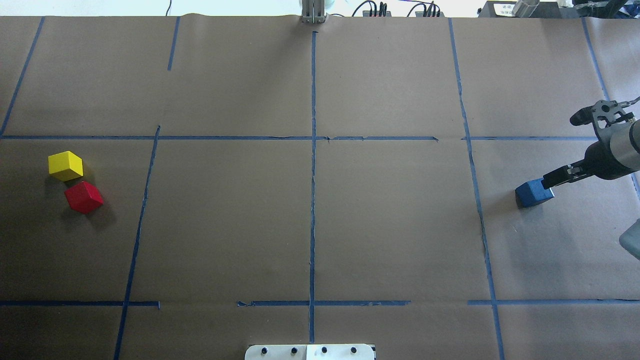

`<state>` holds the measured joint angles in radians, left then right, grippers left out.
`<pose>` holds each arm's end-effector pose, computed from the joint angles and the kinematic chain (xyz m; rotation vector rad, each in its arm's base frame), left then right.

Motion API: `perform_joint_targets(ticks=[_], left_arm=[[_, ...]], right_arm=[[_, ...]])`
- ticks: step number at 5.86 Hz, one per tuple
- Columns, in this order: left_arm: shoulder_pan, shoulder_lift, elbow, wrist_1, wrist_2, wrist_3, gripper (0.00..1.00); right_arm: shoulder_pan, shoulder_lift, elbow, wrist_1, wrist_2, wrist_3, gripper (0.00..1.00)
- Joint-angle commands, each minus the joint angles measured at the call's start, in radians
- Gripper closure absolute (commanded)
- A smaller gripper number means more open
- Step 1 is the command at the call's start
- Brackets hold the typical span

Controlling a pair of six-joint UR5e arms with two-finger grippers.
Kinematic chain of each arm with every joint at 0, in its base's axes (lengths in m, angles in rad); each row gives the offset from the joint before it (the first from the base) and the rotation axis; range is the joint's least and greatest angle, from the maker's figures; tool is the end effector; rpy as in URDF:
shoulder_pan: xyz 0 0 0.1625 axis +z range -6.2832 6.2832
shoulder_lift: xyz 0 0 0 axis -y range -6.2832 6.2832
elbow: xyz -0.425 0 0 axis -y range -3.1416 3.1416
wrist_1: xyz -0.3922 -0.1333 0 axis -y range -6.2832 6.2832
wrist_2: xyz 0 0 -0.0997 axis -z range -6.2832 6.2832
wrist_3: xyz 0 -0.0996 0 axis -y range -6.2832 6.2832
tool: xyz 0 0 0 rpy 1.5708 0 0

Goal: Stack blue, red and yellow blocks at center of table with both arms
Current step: 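Reach the right gripper down to the blue cube and grasp it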

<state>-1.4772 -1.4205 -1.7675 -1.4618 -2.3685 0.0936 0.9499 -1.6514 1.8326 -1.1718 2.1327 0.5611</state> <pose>-0.0222 -0.4272 0.6402 -0.0593 0.7982 0.1521 -0.2147 -0.4380 0.5313 0.1649 -0.7687 -0.2196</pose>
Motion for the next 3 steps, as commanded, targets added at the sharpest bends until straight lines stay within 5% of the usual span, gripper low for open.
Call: perform_joint_targets(ticks=[1,3], left_arm=[[0.0,0.0,0.0,0.0,0.0,0.0,0.0],[0.0,0.0,0.0,0.001,0.0,0.0,0.0]], right_arm=[[-0.045,0.018,-0.063,0.087,-0.026,0.014,0.0],[-0.075,0.019,-0.099,0.092,-0.028,0.011,0.0]])
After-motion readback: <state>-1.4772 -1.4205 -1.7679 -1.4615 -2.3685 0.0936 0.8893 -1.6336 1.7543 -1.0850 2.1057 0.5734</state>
